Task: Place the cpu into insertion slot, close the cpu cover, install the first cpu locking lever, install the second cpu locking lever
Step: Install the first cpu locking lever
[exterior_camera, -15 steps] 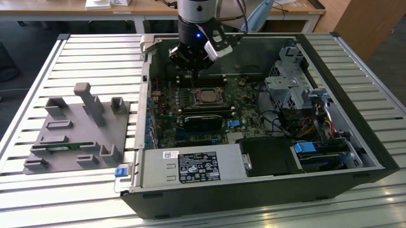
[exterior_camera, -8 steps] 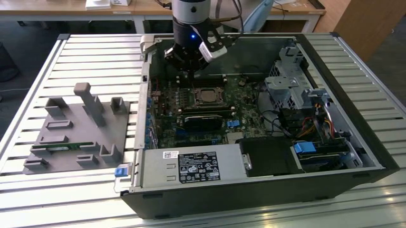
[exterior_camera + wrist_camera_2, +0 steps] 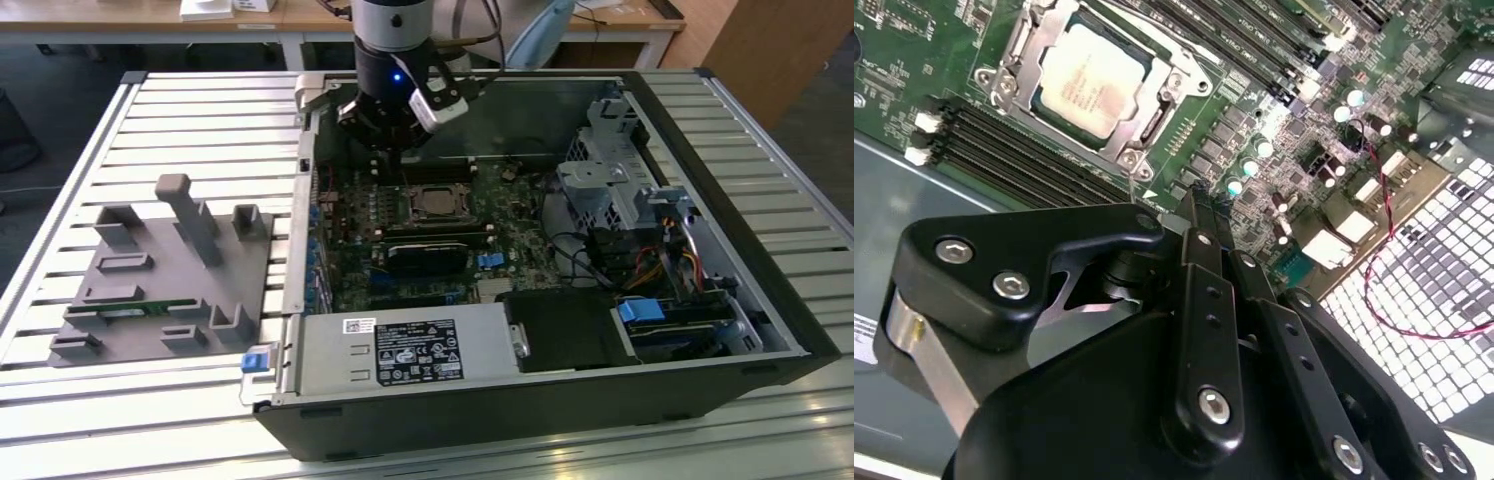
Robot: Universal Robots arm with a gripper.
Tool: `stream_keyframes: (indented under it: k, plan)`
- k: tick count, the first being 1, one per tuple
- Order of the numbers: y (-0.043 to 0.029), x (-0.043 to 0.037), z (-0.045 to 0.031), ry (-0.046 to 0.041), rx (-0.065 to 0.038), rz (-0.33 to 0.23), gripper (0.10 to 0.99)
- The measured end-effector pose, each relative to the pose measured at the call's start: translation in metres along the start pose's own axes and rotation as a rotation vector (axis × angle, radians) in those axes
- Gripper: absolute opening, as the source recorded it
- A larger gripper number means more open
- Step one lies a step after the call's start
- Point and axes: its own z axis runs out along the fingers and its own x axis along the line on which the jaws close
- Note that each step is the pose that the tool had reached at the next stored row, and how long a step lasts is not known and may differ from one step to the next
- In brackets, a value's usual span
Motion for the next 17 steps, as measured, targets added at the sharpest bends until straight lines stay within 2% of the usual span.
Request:
stream_keyframes:
  k: [17]
  plan:
    - [0.0167,0.0047,0.0068,0.0,0.0,0.0,0.118]
